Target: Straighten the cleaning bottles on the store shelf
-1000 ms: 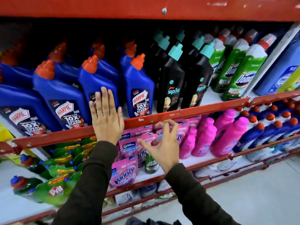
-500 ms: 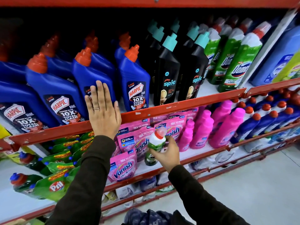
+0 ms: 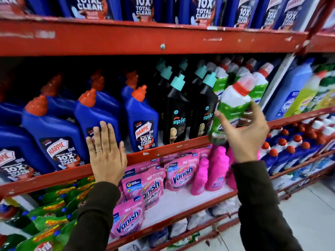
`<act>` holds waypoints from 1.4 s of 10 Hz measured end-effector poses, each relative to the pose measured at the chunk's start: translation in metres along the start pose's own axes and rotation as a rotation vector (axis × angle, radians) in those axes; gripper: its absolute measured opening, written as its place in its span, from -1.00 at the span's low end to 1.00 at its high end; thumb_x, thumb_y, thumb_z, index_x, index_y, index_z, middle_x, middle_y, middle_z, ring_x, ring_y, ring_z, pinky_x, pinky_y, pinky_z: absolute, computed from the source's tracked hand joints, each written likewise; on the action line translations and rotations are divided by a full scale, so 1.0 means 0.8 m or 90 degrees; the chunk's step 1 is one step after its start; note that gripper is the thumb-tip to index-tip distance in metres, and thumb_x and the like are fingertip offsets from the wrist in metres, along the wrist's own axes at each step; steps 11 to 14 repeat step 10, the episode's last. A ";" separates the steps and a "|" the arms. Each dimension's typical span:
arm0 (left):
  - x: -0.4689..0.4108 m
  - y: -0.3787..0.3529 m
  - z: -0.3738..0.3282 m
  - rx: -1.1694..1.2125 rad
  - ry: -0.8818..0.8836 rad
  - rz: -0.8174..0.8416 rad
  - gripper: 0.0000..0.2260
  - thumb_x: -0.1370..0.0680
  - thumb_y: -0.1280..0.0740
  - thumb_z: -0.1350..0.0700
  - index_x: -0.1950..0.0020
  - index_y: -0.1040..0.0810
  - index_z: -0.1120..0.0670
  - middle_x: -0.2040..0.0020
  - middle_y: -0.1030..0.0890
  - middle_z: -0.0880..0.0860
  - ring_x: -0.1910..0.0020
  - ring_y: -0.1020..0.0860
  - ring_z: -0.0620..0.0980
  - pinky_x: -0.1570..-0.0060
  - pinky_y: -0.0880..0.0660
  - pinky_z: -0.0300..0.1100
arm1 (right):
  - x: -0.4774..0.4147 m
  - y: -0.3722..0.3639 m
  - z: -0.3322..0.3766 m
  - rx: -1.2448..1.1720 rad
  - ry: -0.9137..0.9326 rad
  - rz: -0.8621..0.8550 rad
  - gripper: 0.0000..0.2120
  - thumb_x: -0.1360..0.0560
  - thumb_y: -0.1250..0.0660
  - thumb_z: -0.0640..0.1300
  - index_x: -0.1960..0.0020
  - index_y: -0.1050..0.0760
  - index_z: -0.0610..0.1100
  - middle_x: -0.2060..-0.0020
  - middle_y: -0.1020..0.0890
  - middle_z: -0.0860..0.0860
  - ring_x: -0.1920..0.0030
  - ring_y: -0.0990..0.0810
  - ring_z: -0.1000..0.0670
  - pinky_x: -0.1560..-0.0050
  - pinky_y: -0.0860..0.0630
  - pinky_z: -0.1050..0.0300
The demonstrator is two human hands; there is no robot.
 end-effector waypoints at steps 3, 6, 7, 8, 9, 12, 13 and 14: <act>-0.001 -0.003 0.001 0.007 -0.004 0.009 -0.37 -0.73 -0.05 0.02 -0.70 0.18 0.19 -0.69 0.27 0.08 -0.67 0.27 0.05 -0.65 0.26 0.05 | -0.073 -0.031 -0.044 -0.063 -0.057 0.043 -0.21 -0.39 -0.65 0.05 -0.41 -0.33 -0.21 -0.22 -0.52 -0.02 -0.30 -0.58 -0.09 -0.23 -0.54 0.25; 0.002 -0.004 0.002 0.006 -0.010 0.010 -0.36 -0.72 -0.05 0.02 -0.70 0.17 0.19 -0.69 0.25 0.09 -0.68 0.26 0.05 -0.66 0.25 0.05 | -0.087 -0.060 -0.070 -0.009 -0.109 0.090 -0.21 -0.45 -0.59 0.09 -0.55 -0.30 -0.04 -0.39 -0.57 -0.21 -0.37 -0.58 -0.18 -0.40 -0.53 -0.17; 0.002 -0.003 0.003 0.005 -0.009 0.010 -0.35 -0.71 -0.06 0.03 -0.70 0.17 0.19 -0.69 0.25 0.09 -0.68 0.25 0.06 -0.66 0.24 0.05 | -0.081 -0.062 -0.076 0.001 -0.104 0.101 -0.18 -0.51 -0.54 0.08 -0.63 -0.21 -0.03 -0.47 -0.51 -0.21 -0.45 -0.53 -0.17 -0.46 -0.49 -0.16; 0.003 -0.002 0.002 -0.004 -0.015 0.018 -0.34 -0.71 -0.07 0.02 -0.70 0.17 0.19 -0.69 0.24 0.10 -0.68 0.25 0.06 -0.66 0.25 0.05 | -0.069 -0.065 -0.082 0.016 -0.055 0.109 -0.18 -0.60 -0.45 0.02 -0.68 -0.08 -0.13 -0.62 -0.30 -0.19 -0.62 -0.30 -0.14 -0.63 -0.24 -0.02; -0.001 0.010 0.001 -0.015 -0.011 0.035 -0.35 -0.71 -0.07 -0.01 -0.69 0.13 0.22 -0.70 0.22 0.13 -0.68 0.22 0.08 -0.66 0.23 0.05 | -0.042 -0.061 -0.074 0.044 -0.026 0.076 -0.30 -0.68 -0.32 0.02 -0.68 -0.09 -0.17 -0.66 -0.11 -0.19 -0.68 -0.10 -0.15 -0.65 -0.07 0.04; 0.003 0.016 -0.016 -0.005 0.015 0.030 -0.33 -0.70 -0.07 -0.04 -0.69 0.10 0.24 -0.70 0.17 0.17 -0.69 0.19 0.11 -0.67 0.21 0.05 | -0.009 -0.068 -0.071 0.051 0.032 0.073 -0.33 -0.69 -0.26 0.10 -0.66 -0.12 -0.15 -0.67 -0.04 -0.14 -0.70 0.02 -0.14 -0.68 -0.07 -0.23; 0.003 0.016 -0.016 -0.005 0.015 0.030 -0.33 -0.70 -0.07 -0.04 -0.69 0.10 0.24 -0.70 0.17 0.17 -0.69 0.19 0.11 -0.67 0.21 0.05 | -0.009 -0.068 -0.071 0.051 0.032 0.073 -0.33 -0.69 -0.26 0.10 -0.66 -0.12 -0.15 -0.67 -0.04 -0.14 -0.70 0.02 -0.14 -0.68 -0.07 -0.23; 0.003 0.016 -0.016 -0.005 0.015 0.030 -0.33 -0.70 -0.07 -0.04 -0.69 0.10 0.24 -0.70 0.17 0.17 -0.69 0.19 0.11 -0.67 0.21 0.05 | -0.009 -0.068 -0.071 0.051 0.032 0.073 -0.33 -0.69 -0.26 0.10 -0.66 -0.12 -0.15 -0.67 -0.04 -0.14 -0.70 0.02 -0.14 -0.68 -0.07 -0.23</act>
Point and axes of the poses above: each hand's wrist, its own x-axis away from the middle knuckle, its own y-axis out of the back of the hand, z = x × y, the point moved 2 cm from there along -x, towards the middle knuckle
